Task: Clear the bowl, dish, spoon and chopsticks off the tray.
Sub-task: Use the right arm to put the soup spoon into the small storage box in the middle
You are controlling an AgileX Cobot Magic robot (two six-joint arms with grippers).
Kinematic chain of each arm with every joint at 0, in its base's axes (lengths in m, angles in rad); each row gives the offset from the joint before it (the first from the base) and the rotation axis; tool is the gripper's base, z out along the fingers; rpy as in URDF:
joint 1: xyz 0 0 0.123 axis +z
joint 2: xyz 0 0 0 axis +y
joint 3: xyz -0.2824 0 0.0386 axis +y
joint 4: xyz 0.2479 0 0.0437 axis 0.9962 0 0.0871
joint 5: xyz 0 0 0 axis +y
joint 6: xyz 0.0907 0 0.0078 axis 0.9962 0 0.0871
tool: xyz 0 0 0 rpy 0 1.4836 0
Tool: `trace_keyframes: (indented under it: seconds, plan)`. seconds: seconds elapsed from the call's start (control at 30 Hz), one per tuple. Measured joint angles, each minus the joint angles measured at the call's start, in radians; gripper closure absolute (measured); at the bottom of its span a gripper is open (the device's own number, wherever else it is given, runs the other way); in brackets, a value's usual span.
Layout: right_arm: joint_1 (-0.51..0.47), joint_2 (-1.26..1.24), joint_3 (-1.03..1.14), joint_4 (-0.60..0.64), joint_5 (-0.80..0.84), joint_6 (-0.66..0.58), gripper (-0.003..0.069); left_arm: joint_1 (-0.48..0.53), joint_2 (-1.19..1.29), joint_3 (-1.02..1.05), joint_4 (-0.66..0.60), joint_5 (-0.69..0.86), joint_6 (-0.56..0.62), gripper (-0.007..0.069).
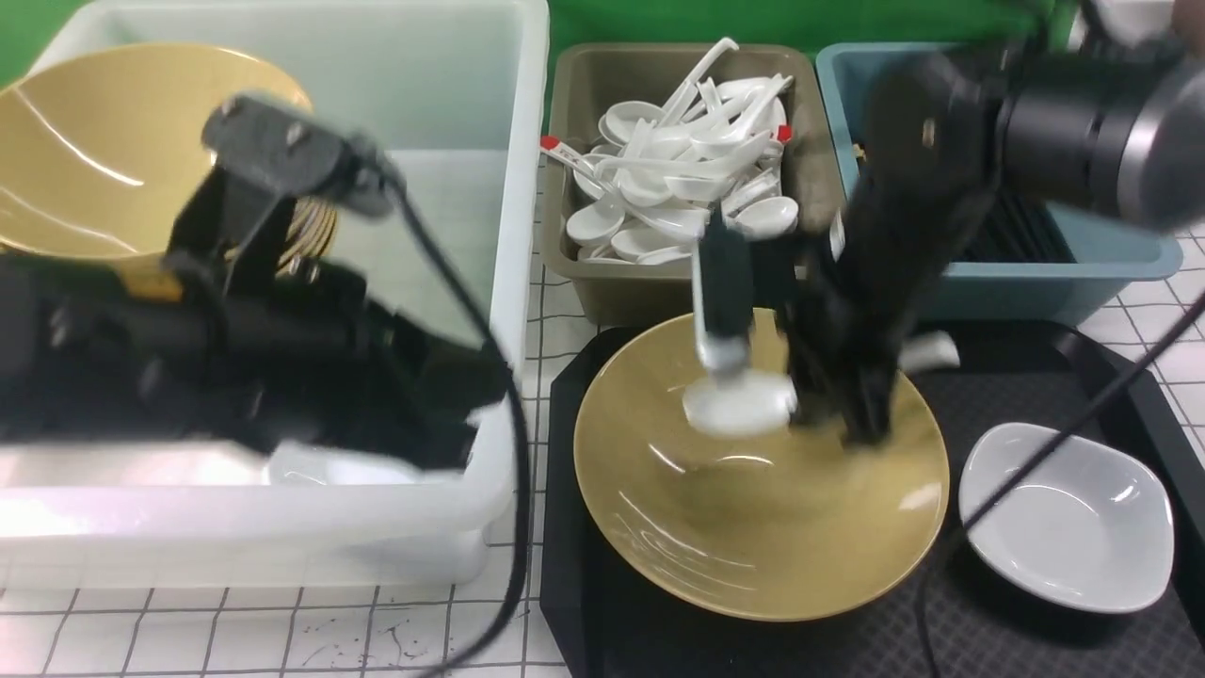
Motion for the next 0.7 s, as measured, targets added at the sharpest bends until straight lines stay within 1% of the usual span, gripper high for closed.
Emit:
trace_keyframes:
  seconds: [0.07, 0.2, 0.27, 0.3, 0.33, 0.37, 0.43, 0.53, 0.6, 0.63, 0.67, 0.7]
  plan:
    - [-0.007, 0.000, -0.126, -0.003, -0.046, 0.082, 0.0389, 0.000, 0.071, -0.082, 0.012, -0.021, -0.002, 0.0638]
    - [-0.025, 0.007, -0.225, -0.007, -0.186, 0.206, 0.0389, 0.000, 0.146, -0.201, 0.046, -0.029, -0.002, 0.0638]
    - [-0.053, 0.027, -0.273, -0.007, -0.367, 0.349, 0.0389, 0.000, 0.190, -0.287, 0.079, -0.036, -0.003, 0.0638]
    - [-0.073, 0.044, -0.283, -0.007, -0.457, 0.441, 0.0389, 0.000, 0.206, -0.331, 0.095, -0.039, -0.003, 0.0638]
    - [-0.081, 0.053, -0.286, -0.007, -0.513, 0.479, 0.0389, 0.001, 0.211, -0.343, 0.100, -0.042, -0.003, 0.0638]
    - [-0.099, 0.073, -0.288, -0.007, -0.579, 0.546, 0.0389, 0.001, 0.214, -0.358, 0.108, -0.045, -0.003, 0.0638]
    - [-0.123, 0.108, -0.288, -0.008, -0.675, 0.628, 0.0389, 0.002, 0.215, -0.369, 0.115, -0.048, -0.003, 0.0638]
    - [-0.145, 0.164, -0.288, -0.005, -0.774, 0.697, 0.0389, 0.002, 0.215, -0.371, 0.118, -0.037, -0.003, 0.0638]
    - [-0.155, 0.211, -0.288, -0.002, -0.835, 0.719, 0.0353, 0.002, 0.218, -0.371, 0.119, 0.008, -0.003, 0.0638]
    - [-0.157, 0.214, -0.288, -0.002, -0.839, 0.721, 0.0340, 0.002, 0.218, -0.371, 0.119, 0.012, -0.003, 0.0638]
    - [-0.159, 0.227, -0.288, 0.000, -0.853, 0.736, 0.0309, 0.002, 0.219, -0.371, 0.119, 0.029, -0.003, 0.0638]
    - [-0.160, 0.240, -0.288, 0.001, -0.860, 0.750, 0.0253, 0.002, 0.219, -0.371, 0.122, 0.044, -0.003, 0.0638]
